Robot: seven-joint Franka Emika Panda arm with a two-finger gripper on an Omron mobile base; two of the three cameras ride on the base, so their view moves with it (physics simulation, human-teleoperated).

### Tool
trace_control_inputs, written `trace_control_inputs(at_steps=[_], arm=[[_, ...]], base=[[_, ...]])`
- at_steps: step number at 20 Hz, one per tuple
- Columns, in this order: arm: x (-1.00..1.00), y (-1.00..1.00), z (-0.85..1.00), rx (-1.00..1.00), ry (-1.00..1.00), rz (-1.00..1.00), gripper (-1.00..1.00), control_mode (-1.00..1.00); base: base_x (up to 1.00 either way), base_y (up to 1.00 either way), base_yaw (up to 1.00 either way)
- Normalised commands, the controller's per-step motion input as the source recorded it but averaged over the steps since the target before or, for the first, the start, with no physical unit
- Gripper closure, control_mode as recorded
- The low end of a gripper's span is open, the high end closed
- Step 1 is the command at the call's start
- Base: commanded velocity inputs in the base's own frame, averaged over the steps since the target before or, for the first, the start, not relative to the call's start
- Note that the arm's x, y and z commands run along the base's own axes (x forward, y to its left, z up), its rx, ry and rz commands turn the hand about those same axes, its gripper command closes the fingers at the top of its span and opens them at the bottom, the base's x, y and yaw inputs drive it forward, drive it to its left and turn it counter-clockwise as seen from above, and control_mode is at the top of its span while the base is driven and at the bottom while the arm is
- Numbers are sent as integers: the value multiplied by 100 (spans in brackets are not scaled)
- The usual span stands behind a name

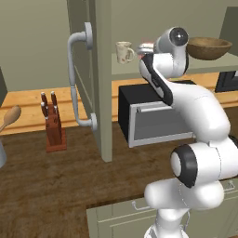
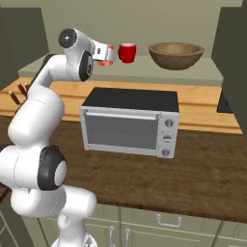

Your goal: Gather all objects into one cabinet and sort the glasses and bowls to opposite sides.

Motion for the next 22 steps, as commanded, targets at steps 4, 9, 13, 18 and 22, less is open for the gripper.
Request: trace_control_inputs(at_steps=[4,9,13,18,22], arm=[[-100,0,-4,0,-18,0,-100,-100],[-100,0,9,0,-3,0,-100,-100],[-100,-6,26,0,5,0,-100,-100],[-93,-19,26,0,17,1,-100,-100],[-83,-15,0,0,9,9,-100,-100]], base=[[0,0,0],[0,0,0],[0,0,0],[0,0,0],[0,0,0]])
